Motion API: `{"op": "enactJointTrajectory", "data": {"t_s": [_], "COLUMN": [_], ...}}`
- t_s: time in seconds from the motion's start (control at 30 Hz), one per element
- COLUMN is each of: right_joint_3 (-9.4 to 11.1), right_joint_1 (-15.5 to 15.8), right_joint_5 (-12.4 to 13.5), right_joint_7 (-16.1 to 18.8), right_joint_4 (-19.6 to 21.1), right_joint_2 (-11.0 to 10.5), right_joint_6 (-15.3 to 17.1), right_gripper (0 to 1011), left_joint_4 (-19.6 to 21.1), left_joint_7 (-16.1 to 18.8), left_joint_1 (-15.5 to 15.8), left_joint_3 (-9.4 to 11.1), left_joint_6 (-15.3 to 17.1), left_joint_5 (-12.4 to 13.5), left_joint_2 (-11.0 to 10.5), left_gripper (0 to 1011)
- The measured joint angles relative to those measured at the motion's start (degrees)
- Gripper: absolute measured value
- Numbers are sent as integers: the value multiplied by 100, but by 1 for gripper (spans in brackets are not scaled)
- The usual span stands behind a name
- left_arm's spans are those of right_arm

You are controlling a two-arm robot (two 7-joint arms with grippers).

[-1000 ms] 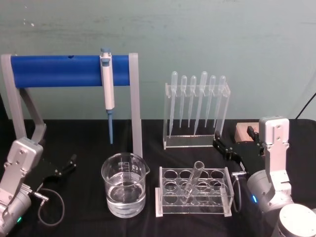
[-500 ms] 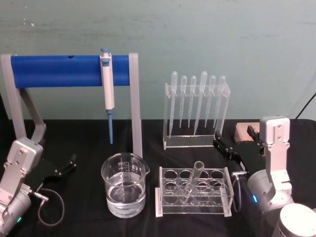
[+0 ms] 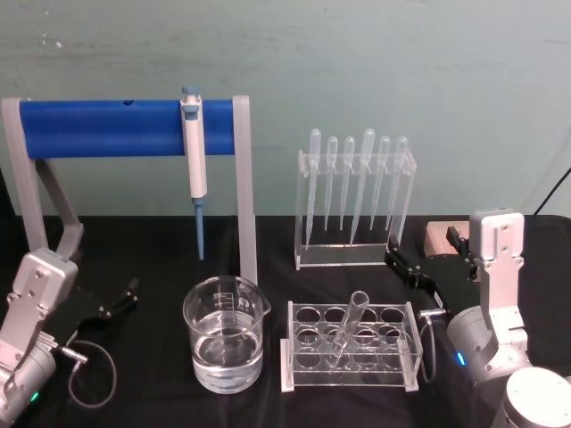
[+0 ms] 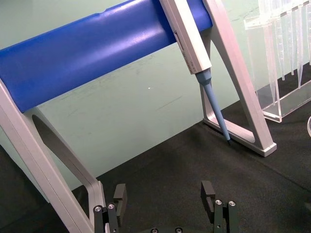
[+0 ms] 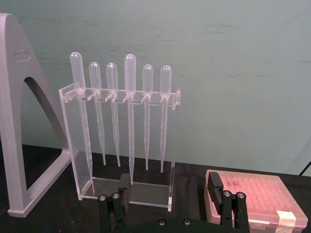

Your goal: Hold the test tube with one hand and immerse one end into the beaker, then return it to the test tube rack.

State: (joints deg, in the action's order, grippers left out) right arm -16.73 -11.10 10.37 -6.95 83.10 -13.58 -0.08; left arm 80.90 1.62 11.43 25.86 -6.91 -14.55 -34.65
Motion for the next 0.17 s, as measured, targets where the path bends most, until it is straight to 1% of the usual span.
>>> {"op": "enactJointTrajectory", "data": {"t_s": [0.17], "right_joint_3": [0], "right_joint_1": [0], "right_joint_5": [3], "right_joint_7": [7], "right_joint_4": [1], "right_joint_2": [-1], "right_joint_6": [0], "right_gripper": [1003], "left_joint_4": [0], "left_joint_7": [0], "left_joint_1": [0], "left_joint_3": [0], "left_joint_6": [0], "left_joint_5": [0], "left_joint_2": [0], "left_gripper": [1000]}}
